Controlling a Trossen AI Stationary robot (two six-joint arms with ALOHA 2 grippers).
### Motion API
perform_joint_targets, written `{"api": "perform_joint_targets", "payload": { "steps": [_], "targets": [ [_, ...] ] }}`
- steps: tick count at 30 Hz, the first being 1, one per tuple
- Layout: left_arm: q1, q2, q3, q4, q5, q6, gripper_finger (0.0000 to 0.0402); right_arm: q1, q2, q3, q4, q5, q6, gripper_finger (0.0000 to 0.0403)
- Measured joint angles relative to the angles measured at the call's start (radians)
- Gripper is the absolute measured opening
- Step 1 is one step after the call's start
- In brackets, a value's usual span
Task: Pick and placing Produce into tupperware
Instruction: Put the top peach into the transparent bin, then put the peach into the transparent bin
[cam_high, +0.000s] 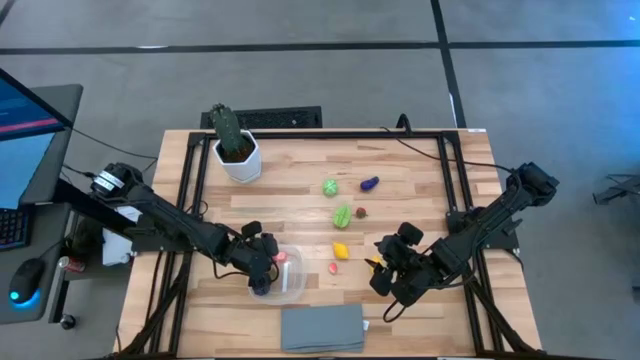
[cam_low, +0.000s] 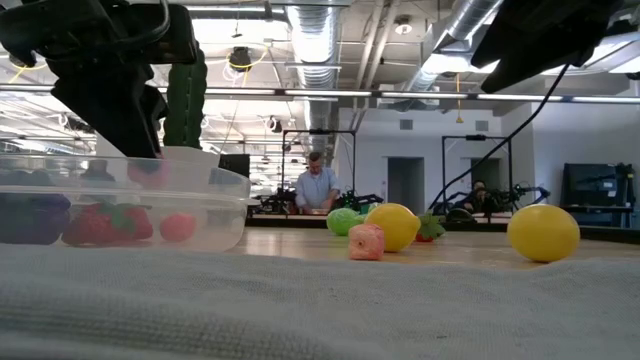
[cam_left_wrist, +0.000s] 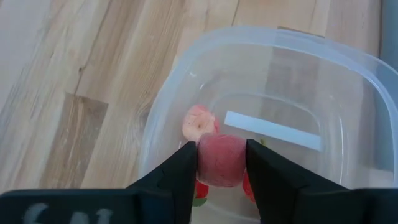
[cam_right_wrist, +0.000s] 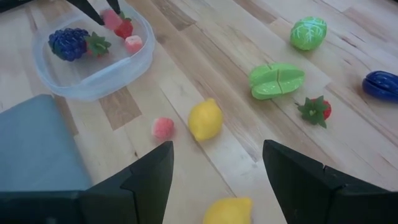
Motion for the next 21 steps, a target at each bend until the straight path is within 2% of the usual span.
{"api": "perform_joint_targets", "payload": {
  "steps": [9,16,21],
  "targets": [
    [0.0,0.0,0.0,0.008,-0.005,-0.006,0.0169,0.0,0.0,0.0,0.002,-0.015,0.0,0.0271],
    [-0.011,-0.056,0.0,0.19,-0.01,0.025,0.0174,0.001,0.0,0.0,0.02,-0.087,-0.038,0.0271],
    [-0.039,-0.161,0.0,0.211,-0.108,0.062,0.0174,0.007,0.0,0.0,0.1,-0.089,-0.108,0.0271]
  ]
}}
